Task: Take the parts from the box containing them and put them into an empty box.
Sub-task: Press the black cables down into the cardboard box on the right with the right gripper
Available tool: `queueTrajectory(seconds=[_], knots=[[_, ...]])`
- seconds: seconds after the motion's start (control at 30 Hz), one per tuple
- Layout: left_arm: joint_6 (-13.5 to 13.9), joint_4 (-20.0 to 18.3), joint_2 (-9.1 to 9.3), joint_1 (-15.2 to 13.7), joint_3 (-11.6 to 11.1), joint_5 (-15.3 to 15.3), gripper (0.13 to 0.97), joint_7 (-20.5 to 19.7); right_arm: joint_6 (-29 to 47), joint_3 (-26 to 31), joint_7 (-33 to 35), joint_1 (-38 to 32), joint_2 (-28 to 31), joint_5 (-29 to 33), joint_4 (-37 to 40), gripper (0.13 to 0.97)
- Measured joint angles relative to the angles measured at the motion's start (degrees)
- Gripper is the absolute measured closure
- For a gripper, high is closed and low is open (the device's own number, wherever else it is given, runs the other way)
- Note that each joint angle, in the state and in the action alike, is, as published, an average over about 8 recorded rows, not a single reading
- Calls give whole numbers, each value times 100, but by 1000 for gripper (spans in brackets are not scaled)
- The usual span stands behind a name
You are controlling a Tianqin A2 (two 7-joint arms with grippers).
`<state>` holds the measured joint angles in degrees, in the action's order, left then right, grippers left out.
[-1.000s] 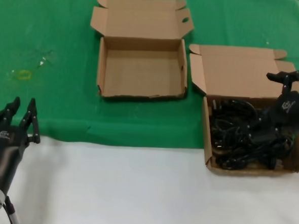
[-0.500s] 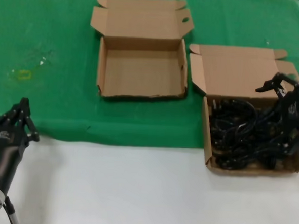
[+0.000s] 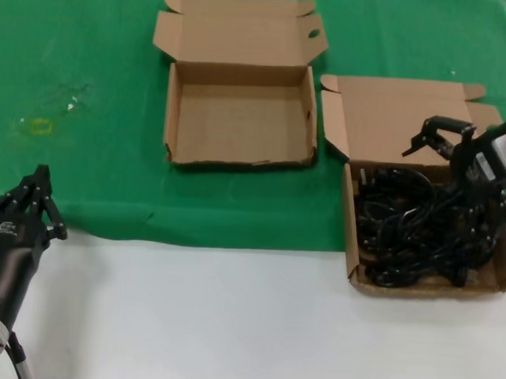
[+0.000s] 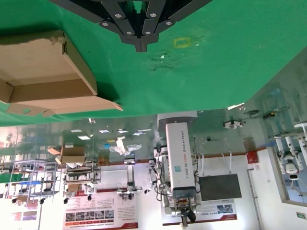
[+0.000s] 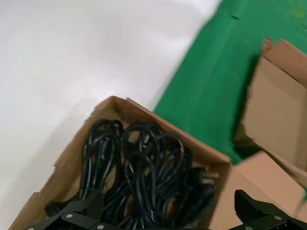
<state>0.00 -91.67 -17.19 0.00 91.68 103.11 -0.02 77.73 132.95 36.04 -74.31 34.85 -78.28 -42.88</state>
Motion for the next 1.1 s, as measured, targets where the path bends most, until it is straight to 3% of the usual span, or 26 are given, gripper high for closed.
queueTrajectory(seconds=[0.53, 0.9, 1.1], knots=[[0, 0, 0, 0, 0, 0, 953, 0, -39, 150, 1460, -298, -667, 479, 1202, 129], [0, 0, 0, 0, 0, 0, 953, 0, -253, 109, 2071, -537, -1080, 616, 2092, 131], [0, 0, 0, 0, 0, 0, 953, 0, -347, 74, 2284, -660, -1274, 667, 2504, 174]])
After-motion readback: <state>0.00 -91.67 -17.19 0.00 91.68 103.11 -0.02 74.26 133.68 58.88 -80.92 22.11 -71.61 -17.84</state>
